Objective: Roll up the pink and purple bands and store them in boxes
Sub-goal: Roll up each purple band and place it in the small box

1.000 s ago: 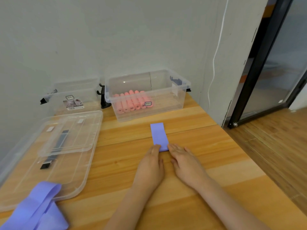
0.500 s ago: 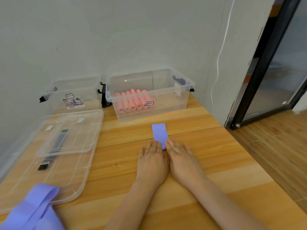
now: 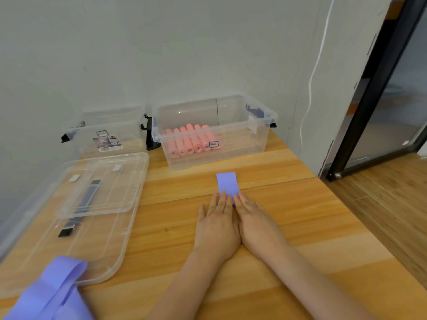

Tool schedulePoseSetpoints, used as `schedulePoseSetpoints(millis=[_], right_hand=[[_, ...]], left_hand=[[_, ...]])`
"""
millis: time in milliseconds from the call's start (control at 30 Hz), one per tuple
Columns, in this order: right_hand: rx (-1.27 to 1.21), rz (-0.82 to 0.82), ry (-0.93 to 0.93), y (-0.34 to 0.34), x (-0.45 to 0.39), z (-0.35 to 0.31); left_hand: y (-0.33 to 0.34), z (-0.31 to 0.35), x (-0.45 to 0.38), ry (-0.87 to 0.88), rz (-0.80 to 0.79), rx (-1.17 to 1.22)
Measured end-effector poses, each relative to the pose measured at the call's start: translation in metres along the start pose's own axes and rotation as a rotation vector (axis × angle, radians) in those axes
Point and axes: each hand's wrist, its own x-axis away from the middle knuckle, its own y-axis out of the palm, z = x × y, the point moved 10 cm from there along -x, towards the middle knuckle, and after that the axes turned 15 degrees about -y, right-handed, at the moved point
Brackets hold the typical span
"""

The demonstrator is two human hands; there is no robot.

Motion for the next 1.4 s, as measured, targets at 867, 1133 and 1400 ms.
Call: schedulePoseSetpoints(millis=[867,1133,1400], right_hand=[[-0.004,-0.027,0.043,-0.008,-0.013,0.009],[0.008,-0.049,0.066,-0.004,-0.013,0.01],[0.002,-0.037,0.06,-0.009,-0.025,0.018]], left_hand=[[0.003,-0.002,-0.009,-0.012,-0.035,-0.076],[-0.006,0.004,-0.039,0.038,-0.011,-0.162],[-0.004,0.004,-0.029,0.076,0.077,-0.098]])
